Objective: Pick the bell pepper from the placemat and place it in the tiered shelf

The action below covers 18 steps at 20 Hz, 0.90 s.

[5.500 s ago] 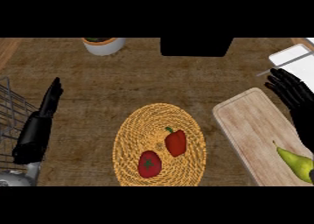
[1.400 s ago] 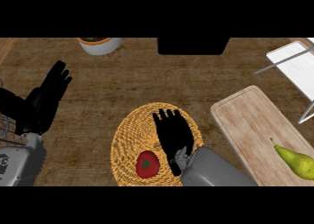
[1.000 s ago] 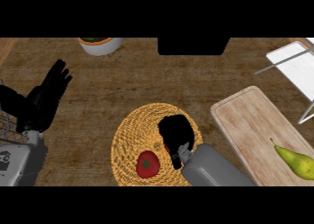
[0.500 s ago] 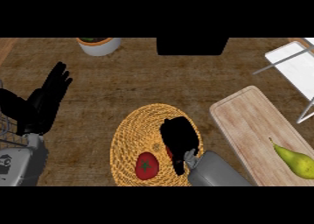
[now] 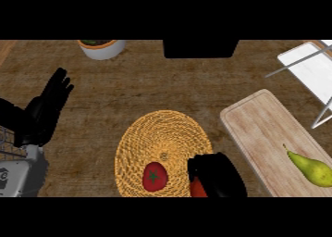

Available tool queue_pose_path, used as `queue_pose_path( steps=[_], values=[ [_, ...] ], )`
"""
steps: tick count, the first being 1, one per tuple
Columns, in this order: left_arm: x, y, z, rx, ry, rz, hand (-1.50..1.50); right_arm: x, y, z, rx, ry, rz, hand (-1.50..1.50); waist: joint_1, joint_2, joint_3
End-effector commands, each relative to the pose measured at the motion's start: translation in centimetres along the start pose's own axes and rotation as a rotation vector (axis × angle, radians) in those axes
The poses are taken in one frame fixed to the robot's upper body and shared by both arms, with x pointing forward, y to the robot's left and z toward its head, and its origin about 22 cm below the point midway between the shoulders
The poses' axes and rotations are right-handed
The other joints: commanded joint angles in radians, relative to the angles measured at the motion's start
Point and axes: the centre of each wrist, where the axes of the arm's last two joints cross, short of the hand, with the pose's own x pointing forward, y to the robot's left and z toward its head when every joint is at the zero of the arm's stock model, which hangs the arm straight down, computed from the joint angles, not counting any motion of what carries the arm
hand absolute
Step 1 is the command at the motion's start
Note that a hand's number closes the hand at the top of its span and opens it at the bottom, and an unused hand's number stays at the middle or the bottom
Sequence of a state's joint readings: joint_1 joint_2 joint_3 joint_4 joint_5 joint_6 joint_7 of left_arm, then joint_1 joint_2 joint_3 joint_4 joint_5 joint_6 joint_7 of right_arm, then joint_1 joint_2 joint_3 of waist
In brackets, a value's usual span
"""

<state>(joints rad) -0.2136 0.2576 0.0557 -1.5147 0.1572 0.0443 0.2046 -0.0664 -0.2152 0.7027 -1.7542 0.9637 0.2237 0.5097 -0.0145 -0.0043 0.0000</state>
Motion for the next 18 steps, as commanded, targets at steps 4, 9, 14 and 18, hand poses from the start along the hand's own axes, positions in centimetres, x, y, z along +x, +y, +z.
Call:
queue_pose_path(
  steps=[4, 9, 14, 18],
  values=[
    [1.0, 1.8, -0.2, -0.001, -0.009, -0.001, 0.0, 1.8, -6.0, 4.1, -0.33, -0.094, -0.371, 1.5, -0.007, -0.002, 0.0],
    [0.9, 0.2, -0.6, 0.001, 0.008, 0.006, 0.0, 1.3, -11.4, 8.6, -0.559, -0.098, -0.414, 1.5, -0.004, 0.0, 0.0],
    [0.5, 0.3, -0.6, -0.013, 0.003, 0.007, 0.0, -0.2, -15.7, 10.8, -0.65, -0.013, -0.439, 1.5, 0.01, 0.005, -0.001],
    [0.8, 1.0, -1.1, 0.011, -0.013, -0.017, 0.0, -1.0, -18.5, 11.4, -0.736, 0.057, -0.366, 1.5, 0.007, 0.004, -0.001]
  ],
)
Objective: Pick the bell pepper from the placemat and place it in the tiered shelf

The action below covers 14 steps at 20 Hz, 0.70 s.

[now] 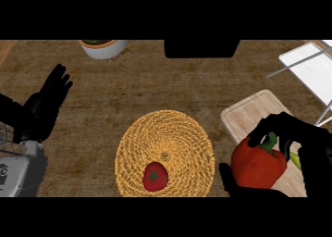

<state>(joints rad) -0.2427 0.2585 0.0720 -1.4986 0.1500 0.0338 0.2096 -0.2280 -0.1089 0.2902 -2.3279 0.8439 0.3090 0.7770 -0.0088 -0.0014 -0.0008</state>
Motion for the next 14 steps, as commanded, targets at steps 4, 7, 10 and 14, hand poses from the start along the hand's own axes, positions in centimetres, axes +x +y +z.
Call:
queue_pose_path(
  steps=[4, 7, 10, 14],
  values=[
    [0.1, -0.1, -0.5, -0.016, 0.001, 0.003, 0.0, -0.5, -7.6, -1.1, -0.142, 0.022, 0.011, 1.5, -0.001, 0.0, 0.001],
    [0.9, 0.3, -0.4, -0.008, 0.012, 0.006, 0.0, -2.5, -10.1, -3.0, -0.173, 0.085, -0.008, 1.5, -0.002, -0.001, 0.001],
    [1.4, 0.8, 0.1, -0.022, 0.009, 0.013, 0.0, -3.2, -12.6, -5.3, -0.202, 0.149, 0.017, 1.5, 0.007, -0.001, 0.001],
    [0.4, 1.1, 0.5, -0.013, 0.015, -0.01, 0.0, -8.7, -16.2, -5.6, -0.205, 0.18, -0.013, 1.5, 0.001, 0.0, 0.001]
  ],
)
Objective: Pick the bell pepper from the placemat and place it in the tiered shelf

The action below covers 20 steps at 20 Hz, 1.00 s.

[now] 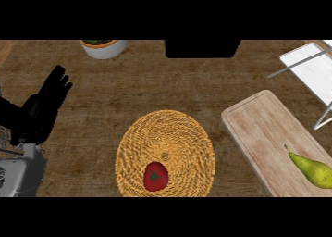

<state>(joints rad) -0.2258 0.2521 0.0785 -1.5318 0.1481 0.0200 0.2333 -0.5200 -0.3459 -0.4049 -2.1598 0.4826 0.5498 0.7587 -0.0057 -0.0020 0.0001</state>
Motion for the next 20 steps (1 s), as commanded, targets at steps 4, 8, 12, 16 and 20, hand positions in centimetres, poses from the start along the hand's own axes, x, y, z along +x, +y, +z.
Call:
queue_pose_path(
  steps=[4, 8, 12, 16, 20],
  values=[
    [-0.9, -0.3, -0.3, -0.002, -0.009, -0.008, 0.0, -5.9, -4.4, -3.8, -0.078, 0.051, -0.094, 1.5, 0.006, 0.004, 0.0],
    [0.3, -1.3, -0.9, 0.001, -0.005, -0.001, 0.0, -9.8, -6.3, -3.6, -0.091, 0.094, -0.106, 1.5, 0.0, 0.002, 0.001],
    [-1.3, -0.7, -0.4, 0.003, -0.01, -0.016, 0.0, -12.2, -6.9, -6.5, -0.095, 0.103, -0.1, 1.5, 0.01, 0.004, 0.0],
    [0.2, -1.2, -0.8, -0.005, -0.009, -0.012, 0.0, -13.8, -5.7, -7.4, -0.089, 0.121, -0.091, 1.5, 0.011, 0.003, 0.0],
    [0.0, 0.1, 0.3, -0.016, 0.011, -0.02, 0.0, -16.8, -6.2, -6.7, -0.097, 0.102, -0.099, 1.5, 0.01, 0.002, 0.0]
  ],
)
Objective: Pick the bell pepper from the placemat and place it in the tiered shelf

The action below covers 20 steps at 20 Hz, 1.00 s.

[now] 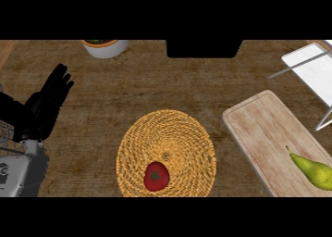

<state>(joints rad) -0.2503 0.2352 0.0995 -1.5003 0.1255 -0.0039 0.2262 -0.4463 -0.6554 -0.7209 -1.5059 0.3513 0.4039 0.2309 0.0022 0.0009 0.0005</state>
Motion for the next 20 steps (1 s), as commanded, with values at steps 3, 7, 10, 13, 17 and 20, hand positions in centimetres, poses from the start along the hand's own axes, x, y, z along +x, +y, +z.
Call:
queue_pose_path(
  steps=[3, 7, 10, 13, 17, 20],
  values=[
    [1.3, -0.4, -0.1, 0.0, 0.0, 0.016, 0.0, -2.3, -0.2, -1.7, -0.02, 0.016, -0.008, 1.5, 0.002, 0.0, 0.0],
    [1.0, 0.3, -0.6, 0.009, -0.016, 0.005, 0.0, -4.4, -1.5, -2.9, -0.02, -0.012, -0.014, 1.5, 0.003, 0.001, 0.0],
    [0.1, -0.8, -0.3, 0.006, -0.009, -0.012, 0.0, -5.7, -0.8, -2.6, -0.1, 0.17, -0.015, 1.5, 0.005, 0.002, 0.0],
    [0.6, -1.6, -0.3, -0.01, -0.014, -0.001, 0.0, -6.4, 0.2, -4.1, -0.158, 0.124, 0.027, -1.5, 0.011, 0.003, 0.0],
    [0.4, -0.5, -0.6, -0.029, -0.017, 0.023, 0.0, -7.6, -0.9, -5.2, -0.231, 0.069, -0.035, -1.5, 0.015, 0.004, 0.001],
    [0.5, -1.9, -0.8, -0.012, -0.016, 0.001, 0.0, -7.4, -1.3, -5.5, -0.293, 0.007, -0.11, -1.5, 0.01, 0.003, 0.001]
  ],
)
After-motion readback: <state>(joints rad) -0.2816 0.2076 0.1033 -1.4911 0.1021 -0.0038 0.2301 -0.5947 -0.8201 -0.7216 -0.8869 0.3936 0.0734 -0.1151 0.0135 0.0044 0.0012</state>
